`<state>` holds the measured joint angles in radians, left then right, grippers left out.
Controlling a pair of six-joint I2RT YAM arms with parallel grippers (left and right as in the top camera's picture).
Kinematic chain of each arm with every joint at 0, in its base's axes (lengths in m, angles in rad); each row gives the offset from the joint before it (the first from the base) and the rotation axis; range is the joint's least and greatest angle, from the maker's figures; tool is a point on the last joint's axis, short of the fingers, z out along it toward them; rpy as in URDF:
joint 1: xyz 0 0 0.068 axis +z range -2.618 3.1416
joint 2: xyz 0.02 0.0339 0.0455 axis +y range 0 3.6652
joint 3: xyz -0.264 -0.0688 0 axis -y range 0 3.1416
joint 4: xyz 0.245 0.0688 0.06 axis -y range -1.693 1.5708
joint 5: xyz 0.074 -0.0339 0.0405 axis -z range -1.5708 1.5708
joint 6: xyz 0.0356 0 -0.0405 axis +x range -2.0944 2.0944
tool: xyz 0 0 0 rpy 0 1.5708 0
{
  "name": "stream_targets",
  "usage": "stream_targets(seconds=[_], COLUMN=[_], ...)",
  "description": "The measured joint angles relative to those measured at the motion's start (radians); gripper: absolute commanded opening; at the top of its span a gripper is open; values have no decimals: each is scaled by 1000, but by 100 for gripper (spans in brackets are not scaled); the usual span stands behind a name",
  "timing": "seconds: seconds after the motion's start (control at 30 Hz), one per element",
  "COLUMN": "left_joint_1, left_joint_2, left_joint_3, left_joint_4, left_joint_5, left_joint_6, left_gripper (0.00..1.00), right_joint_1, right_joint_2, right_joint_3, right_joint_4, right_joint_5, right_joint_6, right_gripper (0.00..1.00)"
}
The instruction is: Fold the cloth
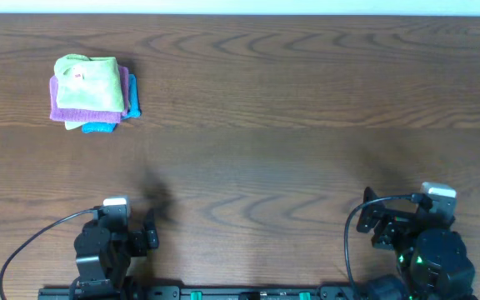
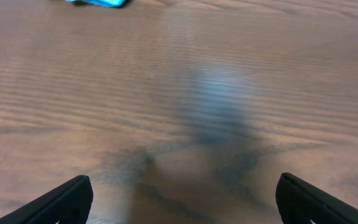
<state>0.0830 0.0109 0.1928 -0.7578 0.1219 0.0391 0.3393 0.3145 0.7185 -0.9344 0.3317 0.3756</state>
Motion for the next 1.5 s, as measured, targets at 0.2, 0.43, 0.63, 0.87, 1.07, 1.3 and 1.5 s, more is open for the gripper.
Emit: stream_targets(seconds=[0.2, 0.43, 0.63, 0.87, 1.07, 1.3, 1.5], left_joint_1=[0, 0, 0, 0, 0, 0, 0], left_joint_2=[0, 0, 0, 0, 0, 0, 0], left_joint_3=[0, 0, 0, 0, 0, -1, -1], left_joint_4=[0, 0, 0, 0, 0, 1, 1], left_joint_5=[-23, -25, -25, -25, -26, -26, -26], left_joint_6=[-25, -36, -37, -40, -40, -40, -40], left_gripper=[95, 95, 95, 95, 95, 95, 95], right_joint_1=[0, 0, 0, -6, -119, -217, -238], right_joint_2=[0, 0, 0, 0, -74, -254, -274], right_joint_3=[0, 0, 0, 0, -80, -355, -476], right_joint_4=[0, 0, 0, -19, 7, 155, 193], right_joint_5=[0, 0, 0, 0, -10, -136, -206], right_joint_6=[0, 0, 0, 0, -26, -175, -246], right_gripper=[99, 99, 99, 99, 99, 99, 99])
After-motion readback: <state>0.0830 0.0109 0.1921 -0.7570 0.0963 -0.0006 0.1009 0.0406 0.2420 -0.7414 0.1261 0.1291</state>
